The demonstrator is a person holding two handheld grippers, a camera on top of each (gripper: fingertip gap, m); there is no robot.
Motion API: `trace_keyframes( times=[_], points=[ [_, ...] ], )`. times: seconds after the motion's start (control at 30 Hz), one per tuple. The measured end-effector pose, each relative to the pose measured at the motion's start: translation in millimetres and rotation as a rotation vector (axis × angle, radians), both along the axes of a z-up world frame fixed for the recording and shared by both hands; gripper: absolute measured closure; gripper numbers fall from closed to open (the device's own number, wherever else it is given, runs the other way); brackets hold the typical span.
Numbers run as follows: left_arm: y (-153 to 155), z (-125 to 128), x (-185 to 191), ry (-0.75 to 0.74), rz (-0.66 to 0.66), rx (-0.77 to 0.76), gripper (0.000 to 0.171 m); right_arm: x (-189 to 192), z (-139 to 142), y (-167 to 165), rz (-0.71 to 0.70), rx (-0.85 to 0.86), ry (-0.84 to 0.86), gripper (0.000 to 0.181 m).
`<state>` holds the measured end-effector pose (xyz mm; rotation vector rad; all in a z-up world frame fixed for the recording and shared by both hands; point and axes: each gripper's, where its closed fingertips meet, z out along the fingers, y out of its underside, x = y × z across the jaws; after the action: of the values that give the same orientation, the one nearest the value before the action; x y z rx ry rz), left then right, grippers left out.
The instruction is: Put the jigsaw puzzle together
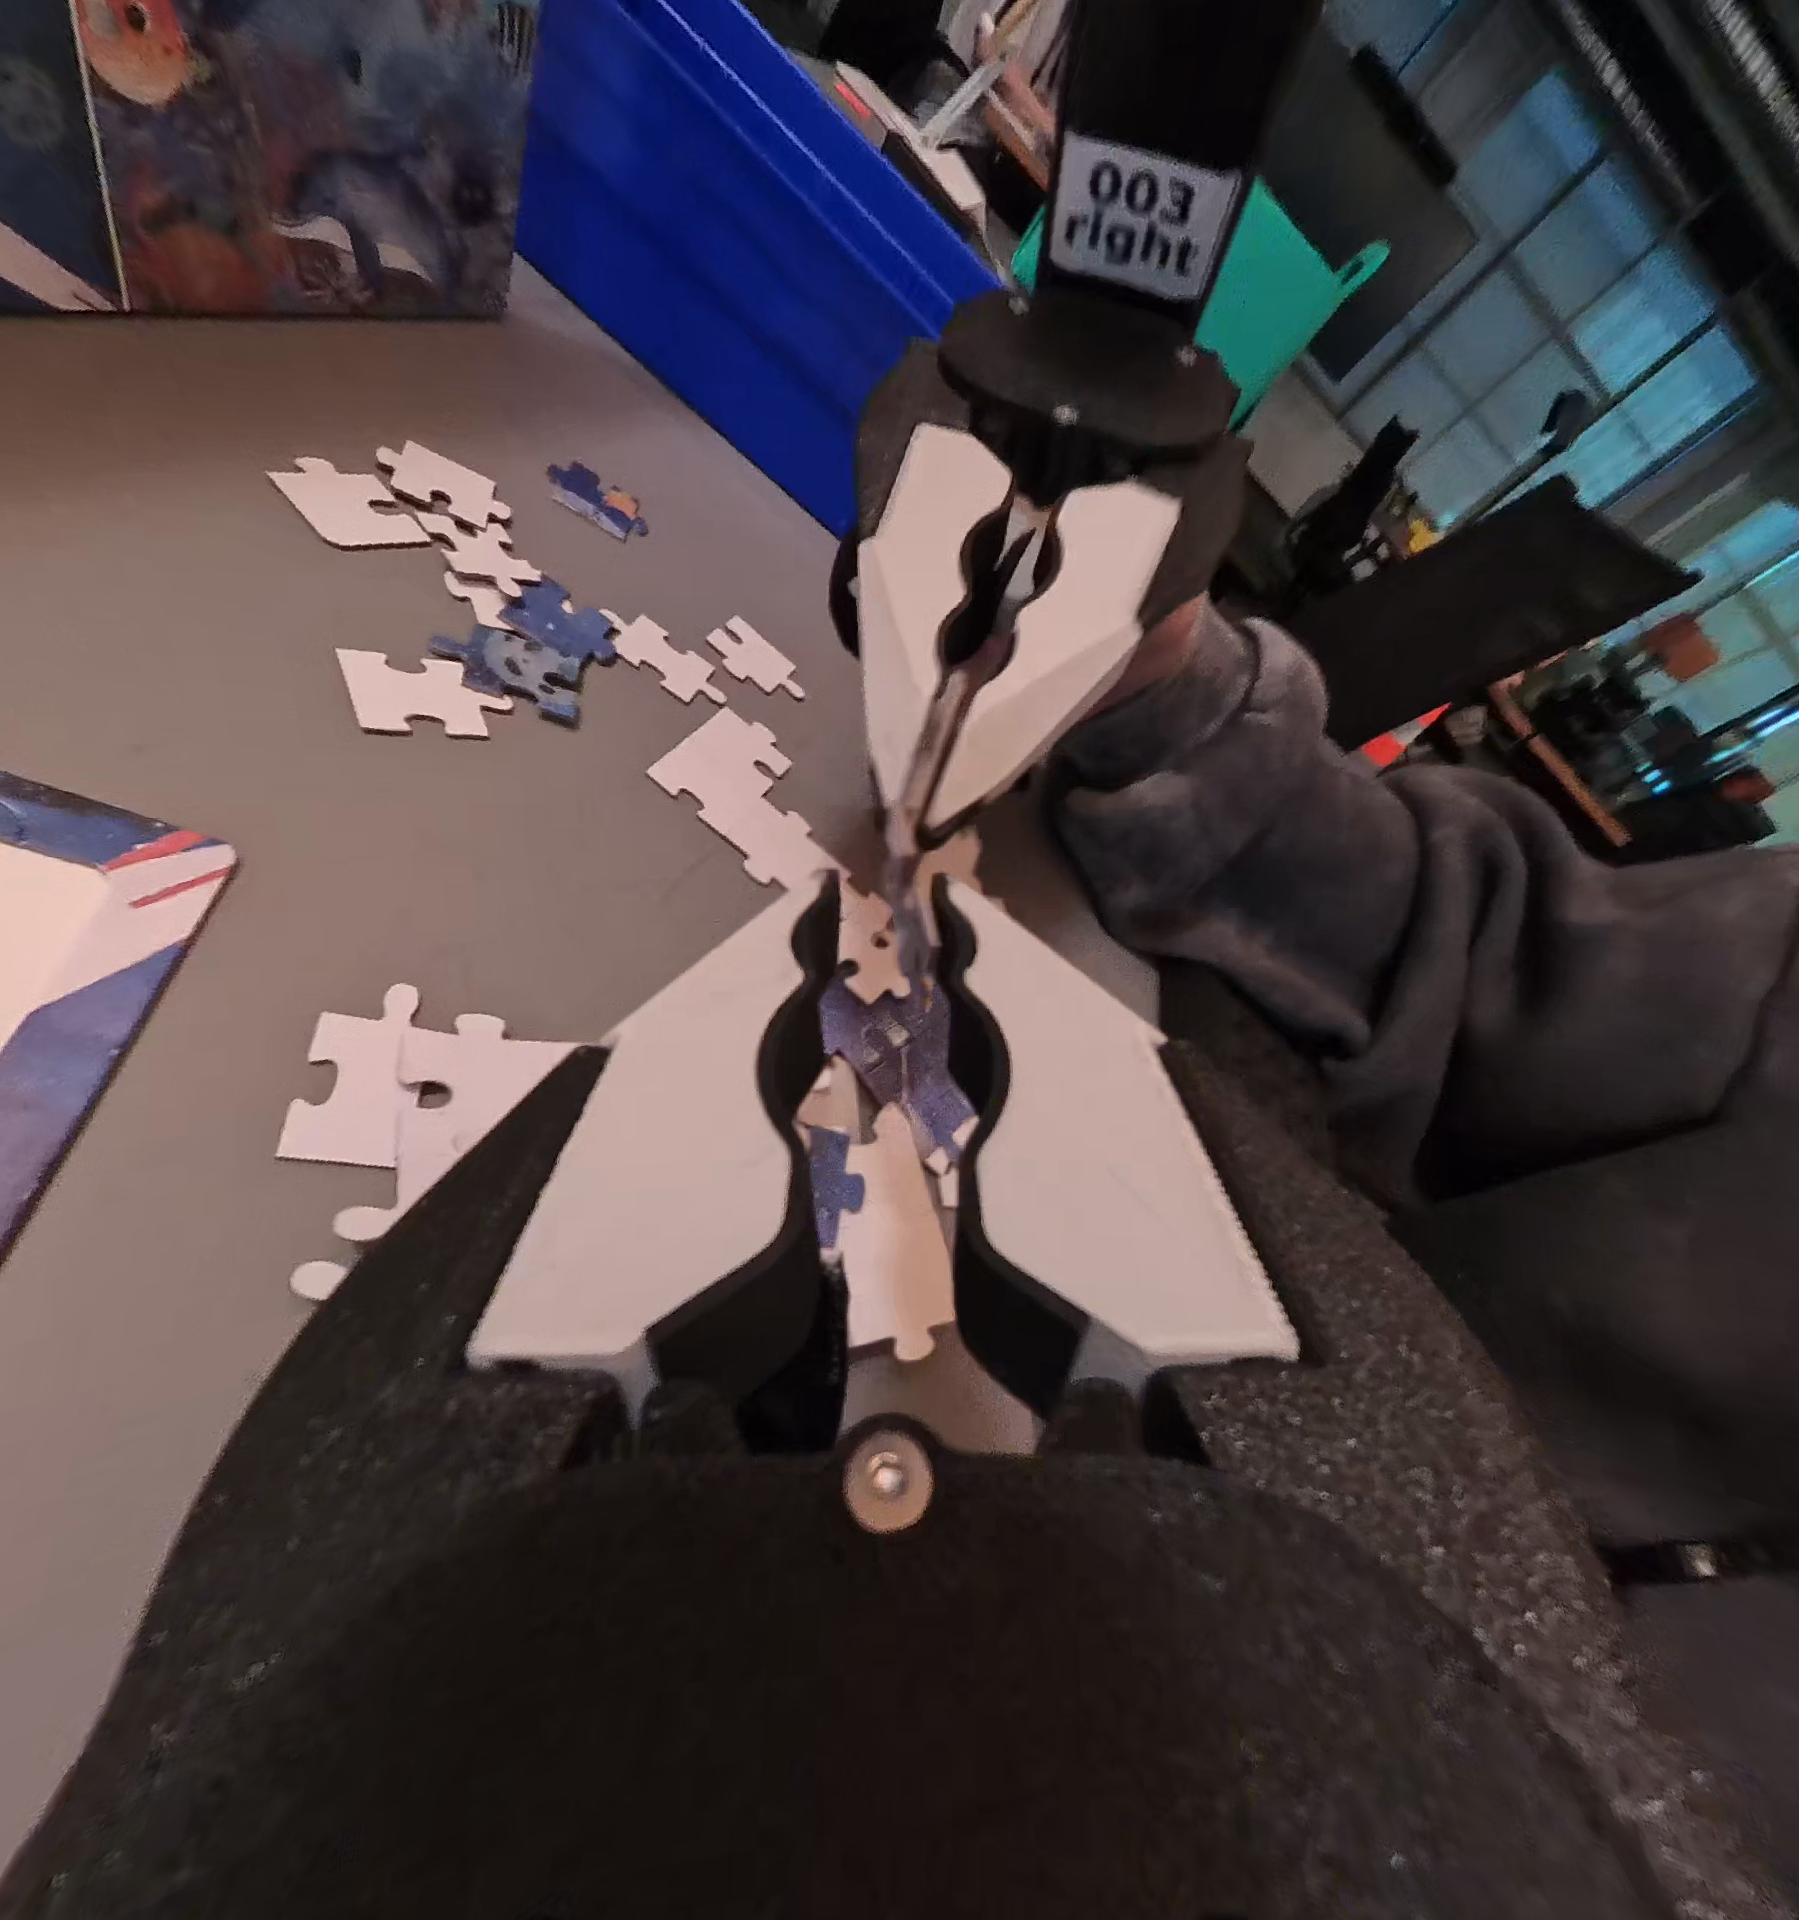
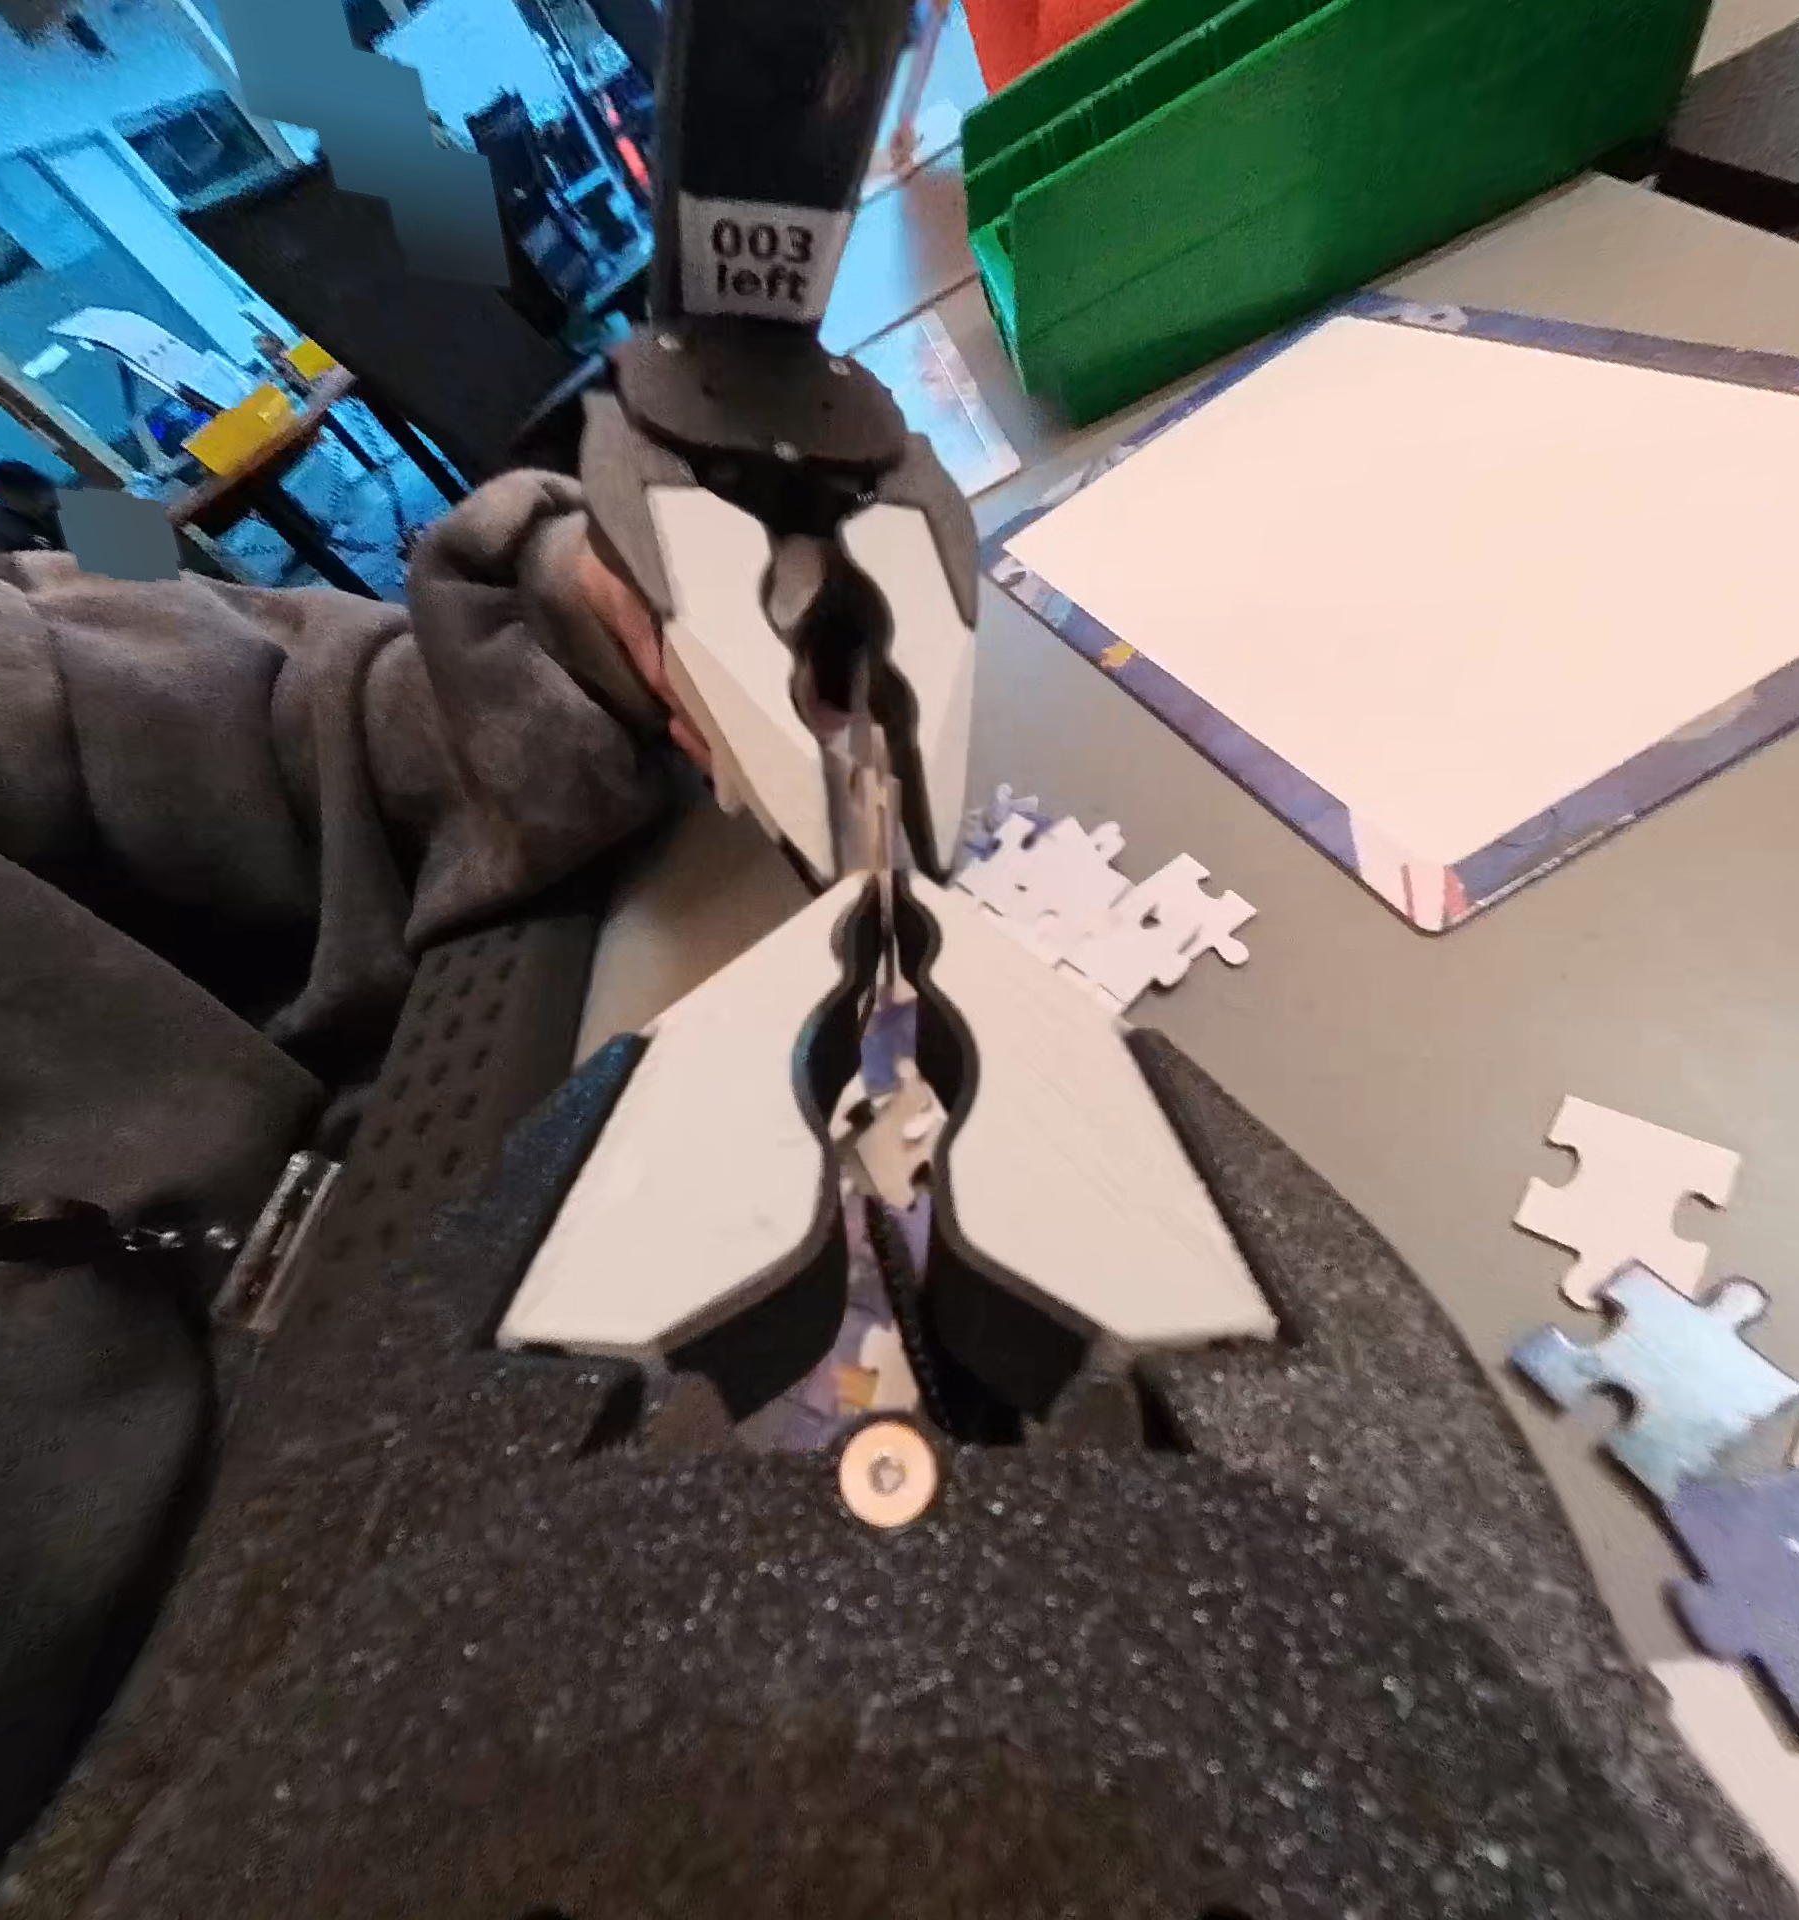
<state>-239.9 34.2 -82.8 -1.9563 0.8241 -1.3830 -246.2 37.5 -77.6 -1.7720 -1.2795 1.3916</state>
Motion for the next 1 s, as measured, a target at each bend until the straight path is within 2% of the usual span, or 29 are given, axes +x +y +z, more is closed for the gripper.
trace_keyframes(
  times=[0.07, 0.2, 0.27, 0.33, 0.4, 0.5, 0.53, 0.6, 0.67, 0.7, 0.73, 0.77, 0.8, 0.83, 0.9, 1.0],
  points=[
    [-8, 1, 3, 0.006, -0.042, 0.039, 0.17, -3, 6, -6, 0.034, -0.058, 0.043, 0.18],
    [-15, 15, 0, -0.066, -0.081, 0.015, 0.17, 7, 9, -14, 0.115, -0.131, 0.067, 0.18],
    [-15, 20, -9, -0.104, -0.096, -0.019, 0.17, 20, -7, 17, -0.049, -0.016, -0.037, 0.18],
    [-5, 16, -16, -0.078, -0.039, -0.008, 0.17, 31, -1, 32, -0.124, -0.022, -0.007, 0.18],
    [0, 6, -13, -0.029, -0.011, -0.003, 0.17, 29, 17, 28, -0.099, -0.053, 0.091, 0.18],
    [0, -7, 1, 0.027, -0.001, 0.0, 0.17, 16, 27, 19, -0.07, -0.046, 0.135, 0.18],
    [3, -10, 1, 0.051, 0.013, 0.013, 0.17, 16, 27, 23, -0.101, -0.017, 0.117, 0.18],
    [8, -13, 1, 0.082, 0.041, 0.056, 0.17, 31, 14, 61, -0.322, 0.104, -0.014, 0.18],
    [17, -17, 3, 0.123, 0.101, 0.113, 0.17, 67, -6, 102, -0.57, 0.201, -0.202, 0.18],
    [26, -26, 2, 0.203, 0.154, 0.17, 0.167, 86, -13, 117, -0.67, 0.247, -0.286, 0.18],
    [33, -36, 2, 0.303, 0.198, 0.229, 0.155, 99, -21, 125, -0.714, 0.276, -0.365, 0.178],
    [34, -45, 5, 0.382, 0.208, 0.258, 0.138, 109, -30, 128, -0.729, 0.28, -0.437, 0.158],
    [30, -46, 12, 0.389, 0.192, 0.254, 0.13, 114, -39, 128, -0.722, 0.259, -0.487, 0.136],
    [23, -41, 22, 0.336, 0.156, 0.239, 0.129, 113, -39, 126, -0.702, 0.238, -0.47, 0.132],
    [18, -26, 26, 0.237, 0.135, 0.2, 0.129, 112, -25, 124, -0.697, 0.193, -0.356, 0.138],
    [33, -9, 9, 0.168, 0.22, 0.207, 0.13, 122, -11, 128, -0.736, 0.179, -0.292, 0.138]
  ],
)
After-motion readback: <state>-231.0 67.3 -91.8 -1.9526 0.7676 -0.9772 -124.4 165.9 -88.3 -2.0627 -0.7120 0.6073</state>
